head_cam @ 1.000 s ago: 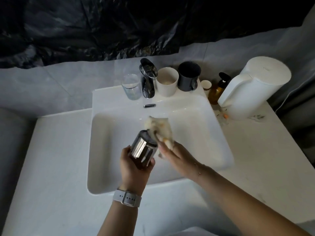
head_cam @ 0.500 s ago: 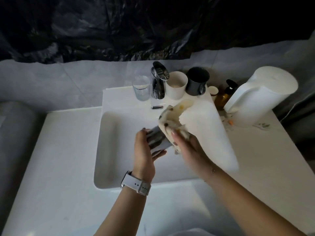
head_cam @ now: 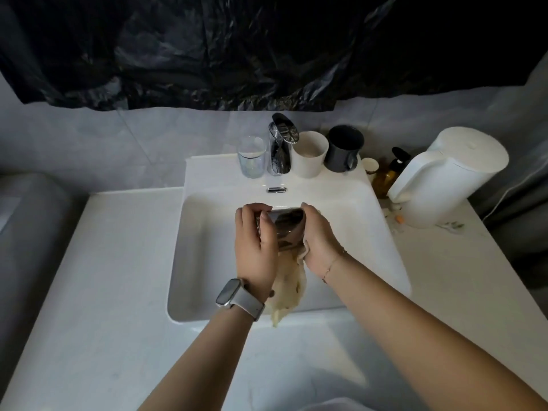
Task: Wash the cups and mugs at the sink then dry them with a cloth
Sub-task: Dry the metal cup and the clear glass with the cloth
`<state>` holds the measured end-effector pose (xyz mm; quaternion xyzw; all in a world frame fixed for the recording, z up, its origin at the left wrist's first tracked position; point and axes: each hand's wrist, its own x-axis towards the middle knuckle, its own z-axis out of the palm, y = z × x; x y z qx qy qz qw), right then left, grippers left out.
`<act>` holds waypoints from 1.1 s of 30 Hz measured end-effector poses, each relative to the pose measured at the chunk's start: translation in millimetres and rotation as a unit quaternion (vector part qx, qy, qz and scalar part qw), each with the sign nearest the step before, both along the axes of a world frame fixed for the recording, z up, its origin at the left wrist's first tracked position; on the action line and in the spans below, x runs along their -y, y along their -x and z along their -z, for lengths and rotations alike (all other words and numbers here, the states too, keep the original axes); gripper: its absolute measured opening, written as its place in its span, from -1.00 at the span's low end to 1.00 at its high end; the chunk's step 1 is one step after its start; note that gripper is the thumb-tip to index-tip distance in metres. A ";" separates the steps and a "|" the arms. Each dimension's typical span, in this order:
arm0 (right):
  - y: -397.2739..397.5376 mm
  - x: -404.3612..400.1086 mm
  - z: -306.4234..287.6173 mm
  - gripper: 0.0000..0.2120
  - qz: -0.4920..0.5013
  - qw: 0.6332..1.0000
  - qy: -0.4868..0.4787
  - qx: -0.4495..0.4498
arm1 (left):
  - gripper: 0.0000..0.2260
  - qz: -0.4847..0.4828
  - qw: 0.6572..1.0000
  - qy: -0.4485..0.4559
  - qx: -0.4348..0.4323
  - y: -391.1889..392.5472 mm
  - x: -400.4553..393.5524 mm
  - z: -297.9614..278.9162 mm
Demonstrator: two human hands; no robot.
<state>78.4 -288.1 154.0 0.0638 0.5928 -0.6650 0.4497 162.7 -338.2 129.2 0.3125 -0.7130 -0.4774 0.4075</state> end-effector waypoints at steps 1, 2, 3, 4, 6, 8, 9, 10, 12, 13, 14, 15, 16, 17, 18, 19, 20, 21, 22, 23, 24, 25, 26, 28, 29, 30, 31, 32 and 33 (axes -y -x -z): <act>-3.1 0.8 -1.3 -0.68 0.020 0.999 0.008 -0.043 | -0.79 -0.011 0.999 -0.052 0.002 3.0 2.1 -1.4; -6.0 0.0 -0.4 -0.66 0.029 0.994 0.017 -0.106 | -0.80 -0.019 0.993 -0.119 0.009 6.5 2.7 -5.5; -10.2 -2.6 0.2 -0.66 0.030 0.984 0.025 -0.171 | -0.81 -0.025 0.982 -0.187 0.023 9.3 3.8 -9.2; -14.5 -5.6 1.9 -0.69 0.027 0.972 0.037 -0.231 | -0.82 -0.025 0.968 -0.248 0.040 10.5 4.5 -14.6; -17.7 -12.6 10.2 -0.75 0.003 0.922 0.046 -0.385 | -0.78 -0.007 0.930 -0.363 0.055 10.0 5.7 -23.6; -10.0 -17.5 20.0 -0.78 -0.064 0.849 0.042 -0.522 | -0.72 0.008 0.874 -0.483 0.039 7.9 5.2 -29.7; -5.2 -19.5 21.7 -0.77 -0.092 0.826 0.049 -0.554 | -0.70 0.010 0.846 -0.532 0.024 7.6 3.2 -31.0; -0.8 -21.0 23.8 -0.73 -0.103 0.820 0.057 -0.561 | -0.70 0.007 0.826 -0.563 0.011 7.6 -0.6 -32.3; 2.1 -23.2 22.7 -0.68 -0.082 0.859 0.091 -0.498 | -0.71 0.000 0.829 -0.559 0.007 9.8 -8.0 -33.2; 1.3 -22.6 20.1 -0.69 -0.062 0.887 0.105 -0.446 | -0.71 -0.006 0.854 -0.521 0.012 11.8 -10.2 -29.6; 0.0 -19.3 16.5 -0.70 -0.047 0.913 0.100 -0.393 | -0.73 -0.020 0.887 -0.460 0.018 13.0 -10.7 -24.2; -1.8 -14.5 13.0 -0.68 -0.039 0.936 0.078 -0.342 | -0.76 -0.035 0.922 -0.384 0.029 12.4 -9.0 -18.8; -3.2 -9.3 10.5 -0.65 -0.039 0.954 0.046 -0.293 | -0.79 -0.043 0.950 -0.304 0.048 9.5 -6.0 -15.1; -4.3 -4.5 8.0 -0.61 -0.045 0.966 0.016 -0.253 | -0.80 -0.042 0.970 -0.229 0.065 5.4 -2.5 -12.2; -4.6 -0.9 6.4 -0.59 -0.054 0.975 -0.009 -0.217 | -0.79 -0.032 0.983 -0.164 0.072 0.2 0.8 -9.0; -3.0 1.7 5.6 -0.59 -0.062 0.981 -0.032 -0.183 | -0.77 -0.015 0.992 -0.104 0.067 -4.7 3.3 -8.1; -1.6 2.3 5.2 -0.64 -0.072 0.986 -0.048 -0.142 | -0.75 0.007 0.997 -0.042 0.067 -9.6 5.4 -8.7; -0.7 1.4 4.3 -0.72 -0.083 0.990 -0.055 -0.099 | -0.75 0.028 0.997 0.021 0.072 -13.3 6.8 -9.8; -0.2 0.1 3.7 -0.77 -0.101 0.991 -0.060 -0.070 | -0.75 0.042 0.994 0.071 0.078 -16.5 8.4 -9.6; 0.4 0.1 4.0 -0.81 -0.115 0.990 -0.062 -0.058 | -0.75 0.049 0.991 0.100 0.075 -19.1 10.9 -9.0; 1.7 1.3 4.5 -0.82 -0.124 0.988 -0.069 -0.065 | -0.75 0.050 0.991 0.109 0.064 -21.3 13.8 -9.5; 2.4 3.6 5.4 -0.81 -0.131 0.984 -0.076 -0.090 | -0.74 0.043 0.992 0.103 0.051 -22.8 15.8 -9.4; 2.9 4.6 6.0 -0.78 -0.144 0.979 -0.084 -0.122 | -0.73 0.028 0.996 0.079 0.033 -24.1 15.7 -10.0; 2.4 2.4 4.7 -0.61 -0.182 0.964 -0.089 -0.172 | -0.74 -0.028 0.998 -0.049 -0.013 -25.5 14.4 -12.6; 3.1 -1.1 4.8 -0.52 -0.195 0.959 -0.087 -0.187 | -0.75 -0.056 0.986 -0.154 -0.041 -25.4 14.1 -15.8; 3.2 -6.9 0.4 -0.49 -0.203 0.955 -0.080 -0.198 | -0.75 -0.076 0.961 -0.260 -0.064 -24.8 15.5 -17.8; 2.7 -15.2 -6.2 -0.52 -0.202 0.955 -0.066 -0.209 | -0.75 -0.084 0.933 -0.341 -0.077 -25.1 18.0 -18.9; 2.3 -24.0 -12.3 -0.59 -0.183 0.957 -0.046 -0.222 | -0.74 -0.085 0.915 -0.388 -0.075 -26.2 20.5 -19.5; 1.6 -33.1 -16.3 -0.67 -0.157 0.960 -0.026 -0.232 | -0.73 -0.083 0.901 -0.420 -0.070 -27.5 22.6 -18.9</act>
